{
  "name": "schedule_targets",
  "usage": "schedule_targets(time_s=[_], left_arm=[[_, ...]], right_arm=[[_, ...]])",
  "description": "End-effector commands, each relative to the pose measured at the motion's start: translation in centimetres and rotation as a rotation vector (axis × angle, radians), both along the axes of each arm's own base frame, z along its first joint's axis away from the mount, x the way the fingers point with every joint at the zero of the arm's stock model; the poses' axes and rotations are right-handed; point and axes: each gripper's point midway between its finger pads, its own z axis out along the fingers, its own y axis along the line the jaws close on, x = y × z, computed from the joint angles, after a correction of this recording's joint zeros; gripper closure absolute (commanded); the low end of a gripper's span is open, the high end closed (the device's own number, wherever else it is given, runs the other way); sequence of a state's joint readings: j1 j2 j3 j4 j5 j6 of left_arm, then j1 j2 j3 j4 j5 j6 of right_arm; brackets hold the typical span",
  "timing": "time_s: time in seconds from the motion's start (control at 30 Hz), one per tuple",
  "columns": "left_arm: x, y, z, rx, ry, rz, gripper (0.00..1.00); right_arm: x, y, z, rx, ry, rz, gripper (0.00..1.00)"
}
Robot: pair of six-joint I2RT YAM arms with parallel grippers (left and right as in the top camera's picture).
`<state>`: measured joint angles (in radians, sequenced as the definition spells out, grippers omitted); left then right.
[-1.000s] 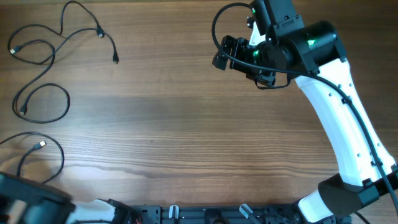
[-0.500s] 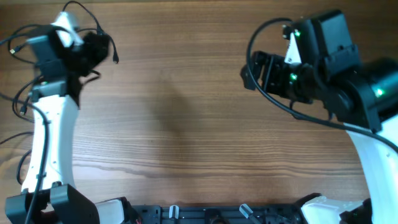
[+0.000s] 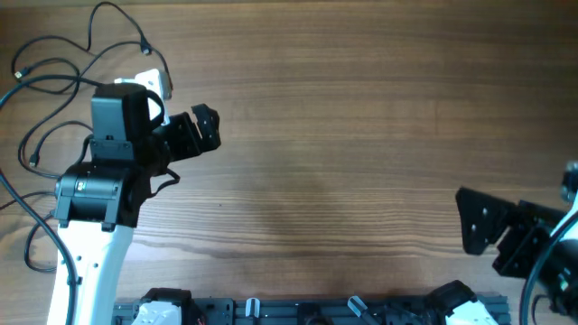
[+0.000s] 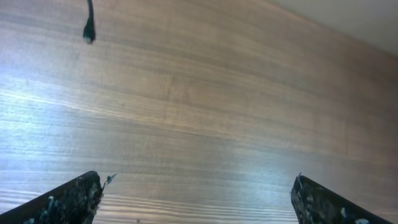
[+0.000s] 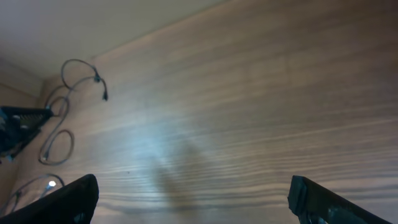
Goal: Untangle cables
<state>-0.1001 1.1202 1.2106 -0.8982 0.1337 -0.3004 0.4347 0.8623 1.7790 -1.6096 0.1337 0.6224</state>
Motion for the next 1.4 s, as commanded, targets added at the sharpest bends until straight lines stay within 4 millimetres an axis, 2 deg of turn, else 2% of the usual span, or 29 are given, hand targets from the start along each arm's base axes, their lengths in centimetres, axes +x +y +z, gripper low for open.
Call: schedule_targets(time_s=[0.0, 0.6, 0.8, 0.87, 1.07, 1.17, 1.23, 1.3, 1.37], left_arm=[[0.0, 0.1, -0.3, 0.018, 0.007, 0.000, 0.00], [0.1, 0.1, -0.3, 0.018, 0.009, 0.000, 0.00], [0.1, 0.1, -0.3, 0.019, 0.008, 0.000, 0.00], [0.1, 0.1, -0.3, 0.018, 0.009, 0.000, 0.00], [0.1, 0.1, -0.3, 0.019, 0.008, 0.000, 0.00], [0.1, 0.1, -0.3, 0.018, 0.009, 0.000, 0.00], [0.1, 0.1, -0.3, 0.018, 0.009, 0.000, 0.00], [0.1, 0.1, -0.3, 0.018, 0.009, 0.000, 0.00], [0.1, 0.1, -0.3, 0.018, 0.009, 0.000, 0.00]], right_arm=[[-0.5, -0.8, -1.7, -0.036, 0.018, -0.016, 0.00], [-0.5, -0.7, -1.8, -0.036, 0.022, -0.015, 0.00], [-0.7, -4.4, -1.8, -0.088, -0.032, -0.225, 0.00], [-0.8, -5.0, -2.2, -0.089, -0.050, -0.265, 0.00], [-2.2, -6.3, -6.4, -0.102, 0.005, -0.358, 0.00], [-1.2, -6.1, -6.3, -0.103, -0.066, -0.341, 0.00], [0.3, -5.0, -5.9, -0.147, -0.176, -0.225, 0.00], [1.5, -4.2, -6.2, -0.176, -0.261, -0.154, 0.00], [2.7, -4.1, -7.2, -0.176, -0.314, -0.159, 0.00]])
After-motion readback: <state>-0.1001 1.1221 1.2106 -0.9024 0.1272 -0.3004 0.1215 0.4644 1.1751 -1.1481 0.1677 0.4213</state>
